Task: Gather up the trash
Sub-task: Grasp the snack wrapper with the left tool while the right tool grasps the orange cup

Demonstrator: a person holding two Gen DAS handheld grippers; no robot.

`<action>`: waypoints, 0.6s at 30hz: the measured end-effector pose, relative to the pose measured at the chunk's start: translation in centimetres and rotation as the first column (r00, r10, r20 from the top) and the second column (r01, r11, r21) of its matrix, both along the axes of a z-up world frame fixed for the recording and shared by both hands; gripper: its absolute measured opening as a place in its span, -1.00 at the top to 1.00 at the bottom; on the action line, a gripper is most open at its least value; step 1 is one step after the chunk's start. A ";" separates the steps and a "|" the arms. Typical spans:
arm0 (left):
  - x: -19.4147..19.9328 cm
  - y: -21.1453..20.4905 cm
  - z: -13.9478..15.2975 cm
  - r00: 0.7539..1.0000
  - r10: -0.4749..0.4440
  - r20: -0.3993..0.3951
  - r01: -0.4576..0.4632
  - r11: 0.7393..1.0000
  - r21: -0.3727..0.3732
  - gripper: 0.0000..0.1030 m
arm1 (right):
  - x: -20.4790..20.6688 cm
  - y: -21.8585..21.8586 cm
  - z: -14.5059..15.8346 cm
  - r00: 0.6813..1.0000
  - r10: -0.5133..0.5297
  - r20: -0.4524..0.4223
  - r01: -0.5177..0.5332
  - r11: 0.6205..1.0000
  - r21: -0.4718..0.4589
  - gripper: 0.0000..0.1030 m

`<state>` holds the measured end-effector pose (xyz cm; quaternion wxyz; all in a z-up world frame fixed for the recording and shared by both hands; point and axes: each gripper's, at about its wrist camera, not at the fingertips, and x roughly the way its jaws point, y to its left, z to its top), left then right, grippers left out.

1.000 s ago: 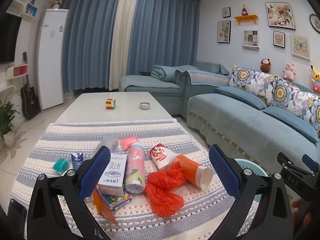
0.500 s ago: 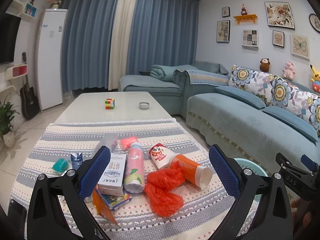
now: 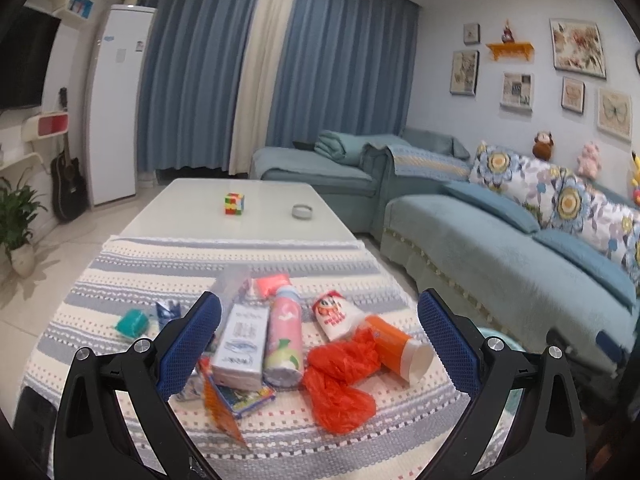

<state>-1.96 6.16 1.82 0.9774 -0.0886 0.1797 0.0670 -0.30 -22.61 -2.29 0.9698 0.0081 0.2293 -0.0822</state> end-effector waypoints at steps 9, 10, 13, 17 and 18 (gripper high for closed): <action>-2.3 9.7 2.3 0.997 0.035 -0.066 -0.036 0.999 -0.012 -0.86 | 0.7 2.1 1.7 0.977 0.211 -0.022 -0.207 0.972 0.115 -0.15; -2.5 10.6 2.2 0.996 0.032 -0.081 -0.033 0.999 -0.009 -0.86 | 0.9 2.3 1.9 0.972 0.234 -0.021 -0.230 0.965 0.122 -0.15; -2.5 13.3 1.3 0.989 0.026 -0.144 -0.033 0.998 -0.047 -0.86 | 1.7 3.9 2.5 0.953 0.303 -0.018 -0.301 0.951 0.075 -0.15; -1.4 14.6 -1.8 0.966 -0.086 -0.244 0.022 0.967 -0.253 -0.84 | 2.8 6.1 1.5 0.934 0.355 -0.038 -0.355 0.935 0.001 -0.14; -1.1 14.3 -2.6 0.960 -0.102 -0.261 0.027 0.962 -0.273 -0.84 | 3.2 6.6 1.1 0.930 0.366 -0.042 -0.367 0.930 -0.004 -0.10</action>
